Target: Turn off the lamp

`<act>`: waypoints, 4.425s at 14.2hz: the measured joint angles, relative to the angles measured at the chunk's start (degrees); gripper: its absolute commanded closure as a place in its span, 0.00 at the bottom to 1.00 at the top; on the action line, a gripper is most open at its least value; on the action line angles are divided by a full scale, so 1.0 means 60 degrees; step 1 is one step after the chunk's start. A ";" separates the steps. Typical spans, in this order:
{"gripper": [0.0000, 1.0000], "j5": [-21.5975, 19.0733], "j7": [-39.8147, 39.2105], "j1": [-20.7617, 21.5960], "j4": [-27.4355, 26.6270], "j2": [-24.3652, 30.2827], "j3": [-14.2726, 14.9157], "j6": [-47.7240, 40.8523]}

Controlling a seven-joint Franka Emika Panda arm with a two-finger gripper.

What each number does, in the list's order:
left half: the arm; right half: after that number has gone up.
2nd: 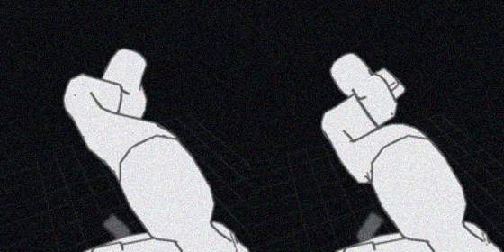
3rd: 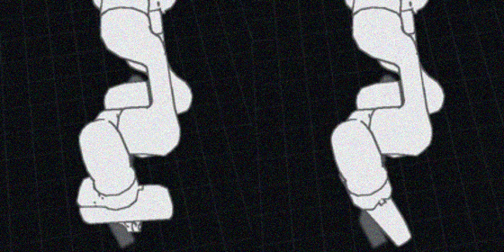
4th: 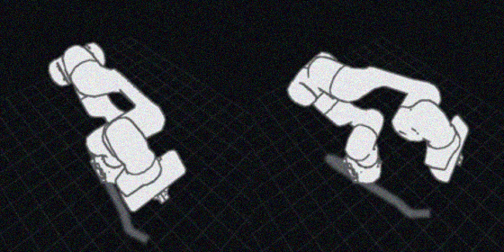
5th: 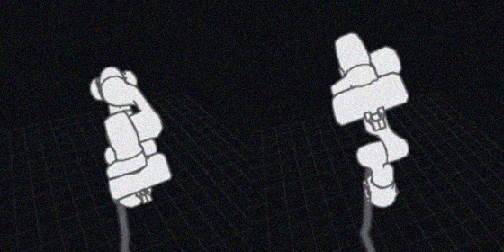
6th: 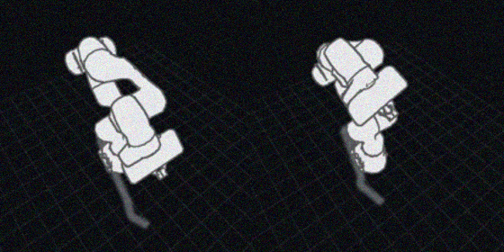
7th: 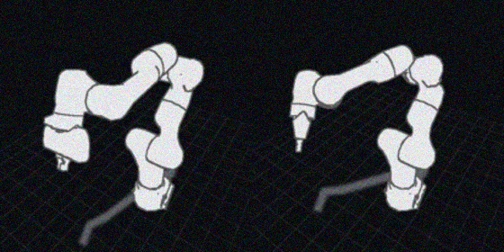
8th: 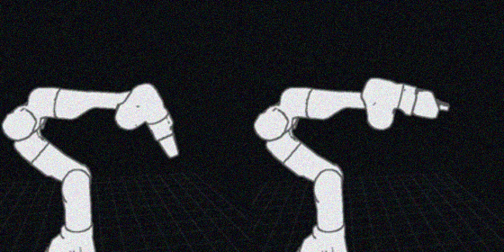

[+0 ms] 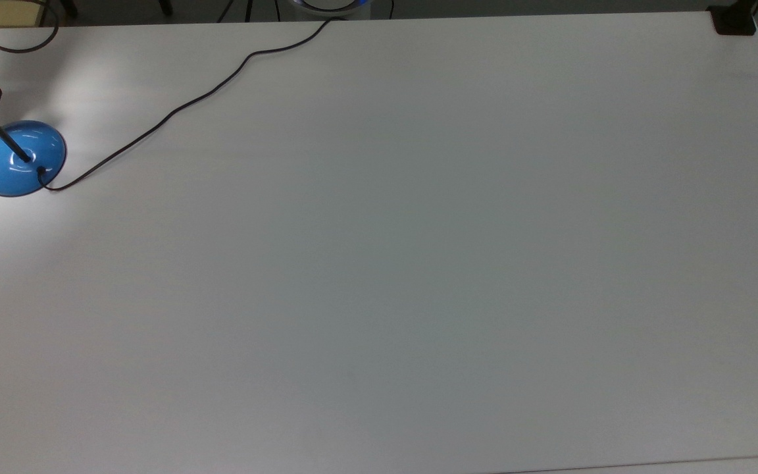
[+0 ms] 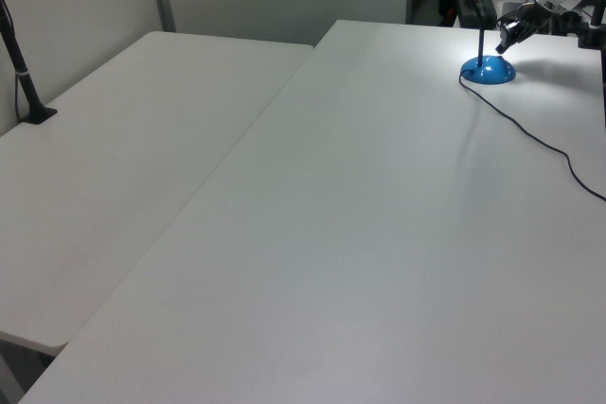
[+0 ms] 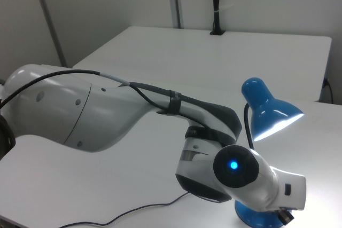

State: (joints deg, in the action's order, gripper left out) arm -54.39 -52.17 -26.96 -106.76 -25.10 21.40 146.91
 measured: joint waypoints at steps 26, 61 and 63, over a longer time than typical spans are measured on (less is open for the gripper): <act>1.00 0.3688 -0.1628 -0.1419 -0.0550 0.0820 -0.0193 -0.2354; 0.00 0.8546 0.6876 0.4182 0.3163 0.3955 -0.2396 -0.8995; 0.00 0.8552 0.6976 0.4182 0.3168 0.3924 -0.2442 -0.8984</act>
State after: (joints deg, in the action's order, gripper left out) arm -3.08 -10.31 -1.86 -87.75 -1.55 6.75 93.01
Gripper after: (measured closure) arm 0.000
